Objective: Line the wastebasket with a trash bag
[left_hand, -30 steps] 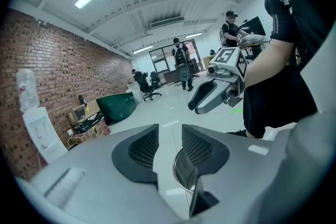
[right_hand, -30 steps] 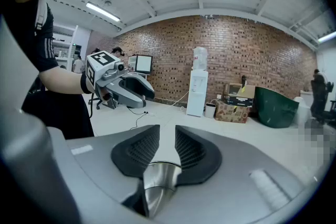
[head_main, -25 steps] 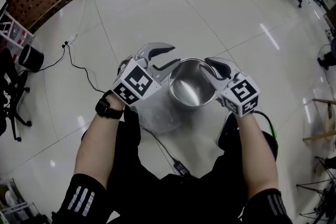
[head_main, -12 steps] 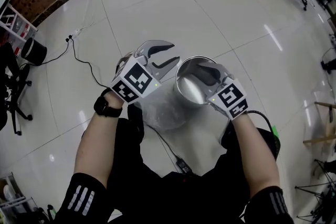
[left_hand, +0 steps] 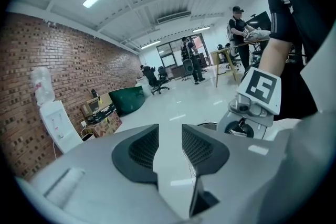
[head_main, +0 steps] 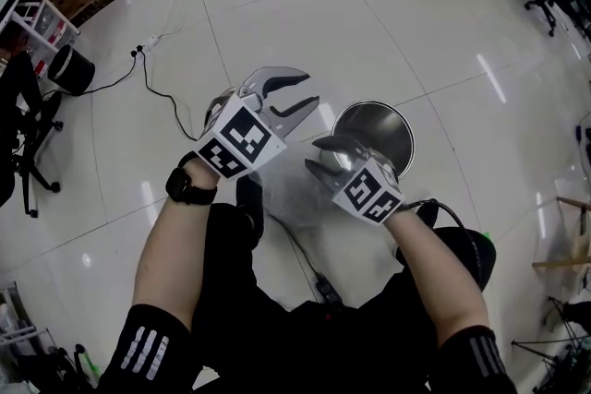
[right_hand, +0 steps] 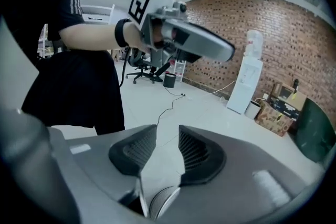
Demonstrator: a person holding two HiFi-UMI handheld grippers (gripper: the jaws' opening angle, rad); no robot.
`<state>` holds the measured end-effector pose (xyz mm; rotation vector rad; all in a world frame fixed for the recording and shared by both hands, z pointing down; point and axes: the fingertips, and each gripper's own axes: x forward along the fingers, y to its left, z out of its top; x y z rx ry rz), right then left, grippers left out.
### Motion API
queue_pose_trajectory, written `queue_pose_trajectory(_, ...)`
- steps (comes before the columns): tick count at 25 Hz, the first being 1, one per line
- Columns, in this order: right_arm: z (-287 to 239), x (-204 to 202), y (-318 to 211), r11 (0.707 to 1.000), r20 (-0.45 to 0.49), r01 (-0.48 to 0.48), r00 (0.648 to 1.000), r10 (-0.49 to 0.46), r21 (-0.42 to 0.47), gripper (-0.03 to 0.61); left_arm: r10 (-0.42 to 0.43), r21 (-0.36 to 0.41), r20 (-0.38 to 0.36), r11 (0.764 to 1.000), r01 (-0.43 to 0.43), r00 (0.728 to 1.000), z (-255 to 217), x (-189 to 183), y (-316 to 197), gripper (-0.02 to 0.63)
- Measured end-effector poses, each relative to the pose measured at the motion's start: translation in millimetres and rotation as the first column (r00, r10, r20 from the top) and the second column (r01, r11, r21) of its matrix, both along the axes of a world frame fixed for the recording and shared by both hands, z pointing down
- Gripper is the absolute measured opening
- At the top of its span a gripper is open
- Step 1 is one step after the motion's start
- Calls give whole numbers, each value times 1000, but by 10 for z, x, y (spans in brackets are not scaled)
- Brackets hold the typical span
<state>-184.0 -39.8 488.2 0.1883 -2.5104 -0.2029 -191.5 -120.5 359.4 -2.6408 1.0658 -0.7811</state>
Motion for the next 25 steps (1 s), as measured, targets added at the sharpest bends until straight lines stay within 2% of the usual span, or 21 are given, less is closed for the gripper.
queue_pose_trajectory(4, 430, -214, 219, 998, -93, 64, 993, -66, -31, 149, -29, -4, -3, 1000, 29, 1000, -5, -216, 51, 132)
queue_pose_trajectory(7, 801, -285, 339, 993, -187, 103, 976, -110, -49, 163, -51, -10, 8, 999, 51, 999, 21, -369, 79, 132)
queue_pose_trajectory(13, 1425, -449, 406, 993, -301, 73, 949, -97, -88, 184, -49, -57, -12, 997, 49, 999, 121, -567, 171, 141)
queue_pose_trajectory(16, 1809, -472, 444, 992, -394, 54, 914, -96, -115, 202, -38, -84, 5, 996, 39, 999, 211, -627, 228, 146)
queue_pose_trajectory(22, 2427, -341, 317, 997, -573, 55, 819, -16, 51, 210, -36, -123, 57, 991, 43, 998, 350, -663, 282, 150)
queue_pose_trajectory(25, 2602, -329, 278, 998, -620, 25, 784, 14, 54, 209, -19, -120, 54, 992, 25, 998, 331, -645, 283, 150)
